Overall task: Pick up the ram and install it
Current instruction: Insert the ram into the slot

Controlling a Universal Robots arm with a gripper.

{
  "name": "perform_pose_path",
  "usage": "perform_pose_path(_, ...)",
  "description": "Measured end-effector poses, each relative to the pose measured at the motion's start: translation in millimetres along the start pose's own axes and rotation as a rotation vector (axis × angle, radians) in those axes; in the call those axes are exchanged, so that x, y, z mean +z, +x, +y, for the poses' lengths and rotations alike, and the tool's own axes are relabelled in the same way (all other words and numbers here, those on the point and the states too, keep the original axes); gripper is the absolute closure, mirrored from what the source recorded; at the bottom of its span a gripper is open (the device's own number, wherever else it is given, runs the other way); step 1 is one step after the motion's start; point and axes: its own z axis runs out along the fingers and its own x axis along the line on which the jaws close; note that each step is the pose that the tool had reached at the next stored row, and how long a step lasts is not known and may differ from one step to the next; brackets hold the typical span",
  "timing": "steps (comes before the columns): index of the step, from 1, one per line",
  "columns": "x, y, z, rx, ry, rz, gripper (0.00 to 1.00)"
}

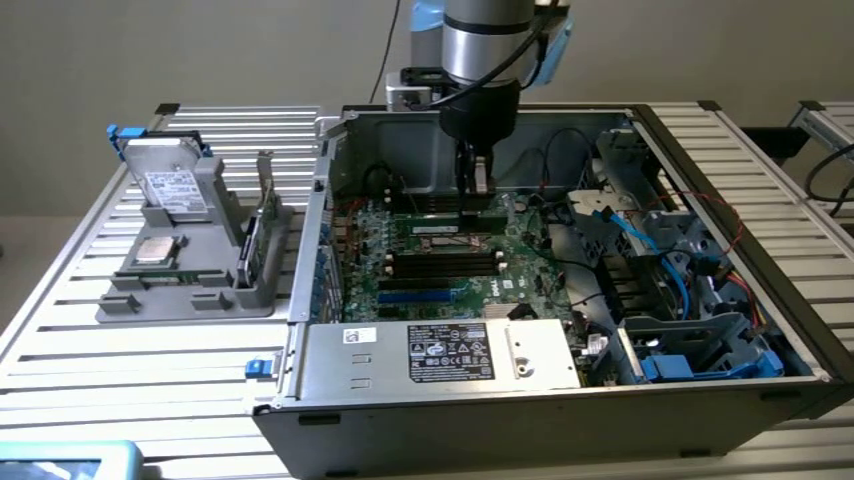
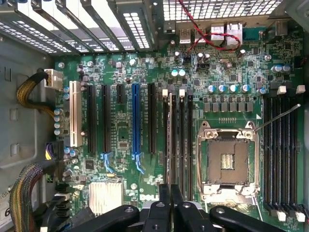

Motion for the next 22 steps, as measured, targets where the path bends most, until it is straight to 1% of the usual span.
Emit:
perform_pose_path(3,4.4,-0.4,0.0,0.000,0.0001,0.0023,0.87)
perform_pose_path(4,5.5,-0.5,0.0,0.000,0.0001,0.0043,0.87)
perform_pose_path(5,6.3,-0.6,0.0,0.000,0.0001,0.0073,0.87)
perform_pose_path(7,7.8,-0.7,0.0,0.000,-0.0001,0.0172,0.87)
perform_pose_path(8,8.9,-0.8,0.0,0.000,0.0000,0.0212,0.87)
perform_pose_path(9,10.1,-1.0,0.0,0.000,0.0001,0.0247,0.87)
perform_pose_path(10,11.7,-1.5,0.1,0.000,0.0002,0.0269,0.87)
perform_pose_path(12,14.9,-2.4,0.0,-0.003,0.0004,0.0271,0.87)
perform_pose_path(19,20.3,-4.4,0.1,-0.015,0.0018,0.0272,0.87)
perform_pose_path(22,24.0,-4.7,0.3,-0.023,0.0027,0.0271,0.87)
